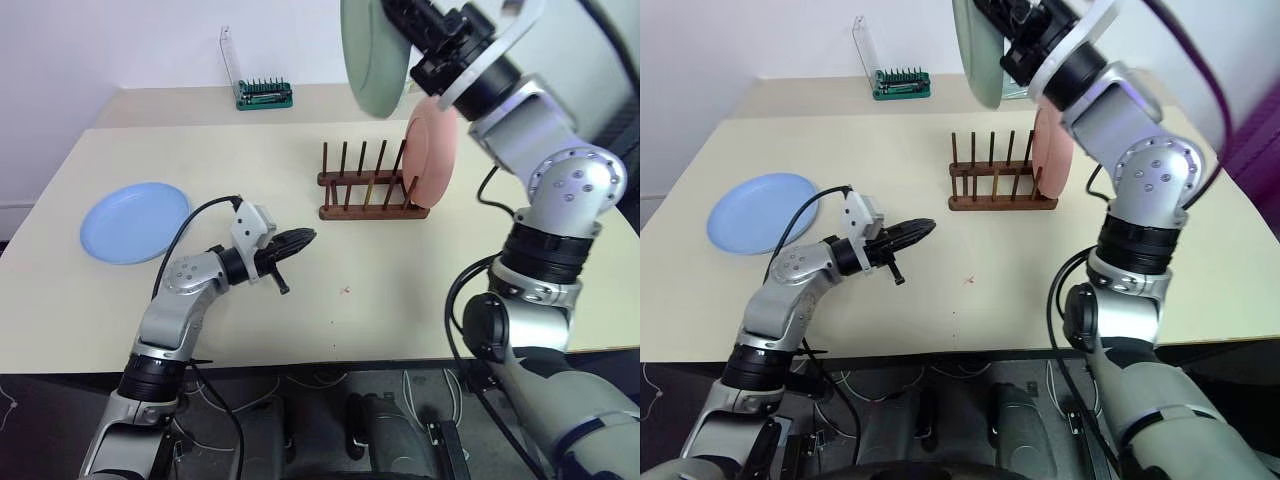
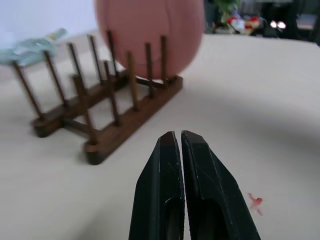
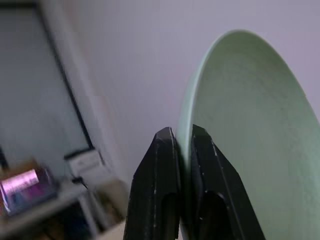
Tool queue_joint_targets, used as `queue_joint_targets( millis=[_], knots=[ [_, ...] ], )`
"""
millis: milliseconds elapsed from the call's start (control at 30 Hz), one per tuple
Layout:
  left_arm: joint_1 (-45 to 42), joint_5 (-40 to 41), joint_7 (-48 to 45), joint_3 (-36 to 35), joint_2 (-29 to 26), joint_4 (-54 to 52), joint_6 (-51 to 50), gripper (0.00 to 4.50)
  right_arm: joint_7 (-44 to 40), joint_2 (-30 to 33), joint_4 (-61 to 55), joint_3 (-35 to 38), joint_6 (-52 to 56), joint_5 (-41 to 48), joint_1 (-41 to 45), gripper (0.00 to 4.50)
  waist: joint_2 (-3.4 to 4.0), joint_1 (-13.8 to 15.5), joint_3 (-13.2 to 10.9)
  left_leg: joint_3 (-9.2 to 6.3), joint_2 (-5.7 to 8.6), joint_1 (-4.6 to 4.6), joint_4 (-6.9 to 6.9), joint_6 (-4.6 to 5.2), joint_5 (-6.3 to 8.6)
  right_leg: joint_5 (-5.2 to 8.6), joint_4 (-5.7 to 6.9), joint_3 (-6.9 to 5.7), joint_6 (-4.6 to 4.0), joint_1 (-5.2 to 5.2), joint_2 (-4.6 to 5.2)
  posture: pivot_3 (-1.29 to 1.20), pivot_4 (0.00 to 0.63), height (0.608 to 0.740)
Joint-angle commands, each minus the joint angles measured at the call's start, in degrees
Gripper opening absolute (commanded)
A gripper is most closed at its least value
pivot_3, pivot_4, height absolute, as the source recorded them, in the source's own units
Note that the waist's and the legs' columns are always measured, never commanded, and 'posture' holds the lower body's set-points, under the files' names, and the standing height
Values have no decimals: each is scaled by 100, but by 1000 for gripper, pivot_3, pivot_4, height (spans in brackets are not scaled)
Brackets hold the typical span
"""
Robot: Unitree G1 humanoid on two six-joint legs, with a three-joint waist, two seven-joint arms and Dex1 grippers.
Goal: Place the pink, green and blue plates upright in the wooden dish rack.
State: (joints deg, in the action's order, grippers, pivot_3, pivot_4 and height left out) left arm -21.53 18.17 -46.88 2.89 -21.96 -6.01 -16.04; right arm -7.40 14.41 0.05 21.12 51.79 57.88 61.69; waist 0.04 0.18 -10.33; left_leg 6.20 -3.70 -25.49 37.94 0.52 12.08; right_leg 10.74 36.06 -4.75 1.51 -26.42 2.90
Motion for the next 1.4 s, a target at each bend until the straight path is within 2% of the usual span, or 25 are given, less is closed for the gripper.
queue_joint_targets(
  millis=[33, 633, 733, 900, 1100, 1167, 1267, 1333, 1400],
  knots=[
    [18, 91, 22, -27, -9, -277, 58, 119, 454, 7, 204, 261, 80, 156, 56, 36, 0, 20, 0, 3, 2, -1, 0, 0, 0, 0, -4, 0, 0, 0, 3, 0, 150, 730],
    [-32, 68, 48, 373, 169, -388, -25, 119, 851, 14, 1958, 380, 7, -323, 189, 36, 1, -99, 0, 1, 2, -1, -7, 1, 0, -5, -4, 2, 24, -5, -10, 0, 150, 730],
    [-40, 31, 80, 404, 196, -369, -2, 119, 826, 11, 2108, 365, -80, -419, 264, 1049, 1, -97, -1, 0, 2, -2, -8, 1, 0, -5, -4, 1, 25, -5, -11, 0, 150, 730],
    [-19, 24, 130, 444, 221, -390, -3, 119, 393, 191, 1917, -70, -343, -945, 318, 3513, 1, -97, -1, -1, 0, -2, -8, 2, 1, -1, -6, 1, 26, -5, -11, 0, 150, 730],
    [-104, -80, 306, 434, 304, -248, 102, 119, -431, 695, 1434, -781, -723, -1740, 357, 3513, 2, -89, -1, -2, 0, -5, -9, 2, 1, 10, -7, 2, 19, -8, -8, 0, 150, 730],
    [-261, -331, 648, 352, 412, 14, 395, 119, -766, 996, 1212, -1200, -1070, -2273, 301, 3513, 1, -79, -2, -2, 0, -4, -9, 1, 1, 12, -7, 1, 20, -8, -8, 0, 150, 730],
    [-811, -750, 1819, -122, 721, 782, 788, 1016, -1428, 1552, 755, -2084, -2082, -3402, 127, 3581, -3, -64, -5, -5, 2, -7, -8, 2, 1, 16, -11, 1, 22, -9, -7, 0, 150, 730],
    [-1144, -1162, 2813, -476, 751, 1142, 827, 1925, -1994, 1737, 352, -2561, -2575, -3793, -30, 3581, -4, -101, -5, -5, 5, -10, -7, 2, 1, 16, -14, 1, 24, -10, -9, 0, 150, 730],
    [-1408, -1505, 4232, -1151, 736, 1283, 457, 2890, -2644, 1834, -262, -3064, -2929, -4012, -289, 3581, -8, -143, -7, -2, 5, -6, -13, 6, 4, 4, -14, 2, 45, -11, -12, 0, 150, 730]
  ],
)
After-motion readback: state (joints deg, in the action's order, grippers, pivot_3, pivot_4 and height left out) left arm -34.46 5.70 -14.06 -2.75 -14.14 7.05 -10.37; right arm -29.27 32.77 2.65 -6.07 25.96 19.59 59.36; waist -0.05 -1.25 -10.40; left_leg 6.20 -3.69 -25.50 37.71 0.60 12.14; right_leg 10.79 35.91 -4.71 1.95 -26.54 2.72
